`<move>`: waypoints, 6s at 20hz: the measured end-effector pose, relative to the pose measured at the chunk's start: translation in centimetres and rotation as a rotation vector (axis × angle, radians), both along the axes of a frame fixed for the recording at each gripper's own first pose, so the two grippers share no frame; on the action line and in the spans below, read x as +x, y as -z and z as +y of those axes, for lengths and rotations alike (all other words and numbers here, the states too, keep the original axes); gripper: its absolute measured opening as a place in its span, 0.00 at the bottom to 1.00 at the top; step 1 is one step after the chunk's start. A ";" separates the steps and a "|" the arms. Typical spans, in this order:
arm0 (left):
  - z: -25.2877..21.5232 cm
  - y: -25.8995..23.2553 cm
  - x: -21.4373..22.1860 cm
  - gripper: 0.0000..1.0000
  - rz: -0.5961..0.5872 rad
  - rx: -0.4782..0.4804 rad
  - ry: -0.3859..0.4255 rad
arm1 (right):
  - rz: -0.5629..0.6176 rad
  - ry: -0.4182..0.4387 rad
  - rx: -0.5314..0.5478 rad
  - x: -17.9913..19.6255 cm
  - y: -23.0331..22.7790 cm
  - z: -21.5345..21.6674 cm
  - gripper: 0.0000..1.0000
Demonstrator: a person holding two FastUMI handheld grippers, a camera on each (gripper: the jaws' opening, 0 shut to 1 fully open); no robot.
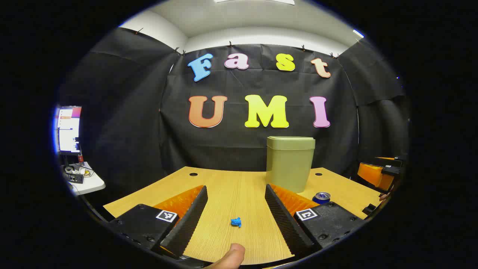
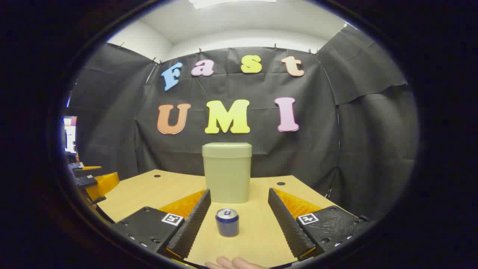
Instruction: Press the lid of the desktop garbage bin to open it, pick up the crumpled paper on the desktop and throw it into the bin, then pick up the pop can on the desktop and drop it into the bin, and finally close the garbage bin lid.
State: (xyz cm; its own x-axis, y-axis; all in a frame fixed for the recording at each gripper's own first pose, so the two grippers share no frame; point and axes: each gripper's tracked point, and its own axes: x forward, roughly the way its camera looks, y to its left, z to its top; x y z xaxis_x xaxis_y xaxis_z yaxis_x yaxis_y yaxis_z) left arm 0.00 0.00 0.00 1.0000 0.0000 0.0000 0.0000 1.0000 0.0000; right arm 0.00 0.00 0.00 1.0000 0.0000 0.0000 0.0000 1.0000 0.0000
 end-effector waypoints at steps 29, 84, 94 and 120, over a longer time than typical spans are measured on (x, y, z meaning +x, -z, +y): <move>1.3 1.8 1.5 0.99 0.002 0.045 -0.037 | 0.010 0.005 -0.075 0.7 2.5 1.7 0.98; 2.4 7.7 6.1 1.00 0.125 0.018 -0.045 | 0.384 0.039 -0.123 34.8 -8.2 6.3 0.00; 2.9 7.4 6.0 1.00 0.113 0.024 -0.061 | 0.184 -0.001 -0.096 32.6 -14.6 6.6 0.00; 1.8 7.3 5.8 1.00 0.111 0.041 -0.072 | -0.178 -0.072 -0.139 7.7 -16.6 3.6 0.95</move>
